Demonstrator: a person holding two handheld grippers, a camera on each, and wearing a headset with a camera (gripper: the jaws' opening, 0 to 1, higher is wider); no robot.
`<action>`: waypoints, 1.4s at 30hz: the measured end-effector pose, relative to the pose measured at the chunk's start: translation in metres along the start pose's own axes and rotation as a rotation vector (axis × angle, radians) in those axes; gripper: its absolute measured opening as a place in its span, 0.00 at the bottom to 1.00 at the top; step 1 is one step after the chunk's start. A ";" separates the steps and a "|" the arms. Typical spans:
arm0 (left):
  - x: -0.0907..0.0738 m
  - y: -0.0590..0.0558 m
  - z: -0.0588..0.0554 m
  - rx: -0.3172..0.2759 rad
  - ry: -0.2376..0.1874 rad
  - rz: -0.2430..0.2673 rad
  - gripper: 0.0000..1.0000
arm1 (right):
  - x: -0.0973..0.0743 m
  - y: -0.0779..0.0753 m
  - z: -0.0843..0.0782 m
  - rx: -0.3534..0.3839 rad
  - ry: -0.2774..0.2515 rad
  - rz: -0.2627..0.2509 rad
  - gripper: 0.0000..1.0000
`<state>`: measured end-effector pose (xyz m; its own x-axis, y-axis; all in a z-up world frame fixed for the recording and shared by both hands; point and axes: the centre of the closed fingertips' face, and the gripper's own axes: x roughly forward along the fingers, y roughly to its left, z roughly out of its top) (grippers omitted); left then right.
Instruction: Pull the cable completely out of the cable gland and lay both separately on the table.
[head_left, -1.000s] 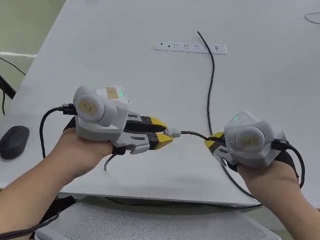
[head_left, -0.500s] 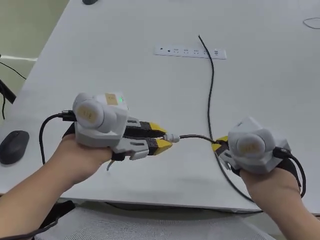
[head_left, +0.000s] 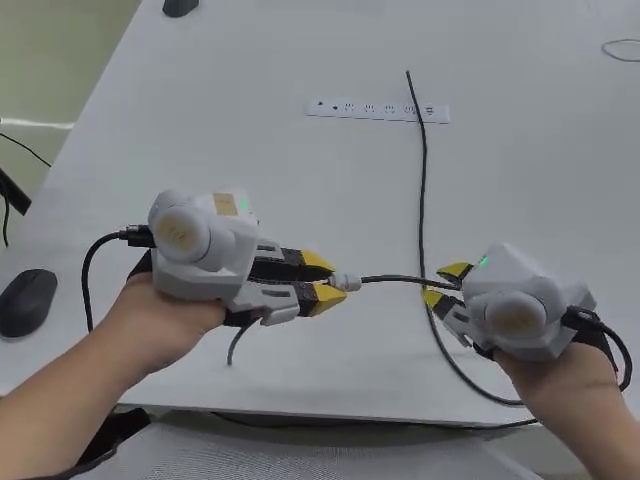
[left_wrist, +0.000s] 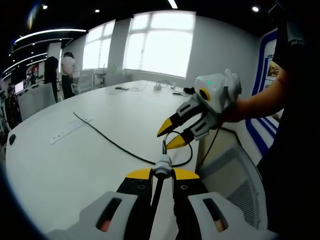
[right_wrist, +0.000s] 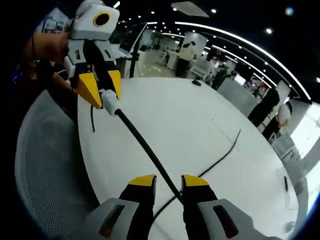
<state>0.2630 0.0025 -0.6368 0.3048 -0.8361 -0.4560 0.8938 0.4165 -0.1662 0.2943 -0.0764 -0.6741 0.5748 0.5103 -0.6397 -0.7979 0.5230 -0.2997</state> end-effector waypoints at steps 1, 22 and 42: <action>0.000 0.000 0.000 0.001 0.000 0.000 0.15 | -0.002 0.007 0.008 -0.041 -0.013 0.022 0.18; 0.004 -0.006 0.000 0.025 0.009 -0.008 0.15 | -0.004 0.048 0.058 -0.286 -0.081 0.095 0.03; 0.003 -0.005 0.000 0.047 0.013 -0.009 0.15 | 0.000 0.032 0.038 -0.063 -0.044 0.071 0.01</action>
<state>0.2591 -0.0021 -0.6371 0.2926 -0.8352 -0.4656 0.9112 0.3912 -0.1292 0.2757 -0.0340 -0.6571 0.5229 0.5744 -0.6298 -0.8459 0.4411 -0.3000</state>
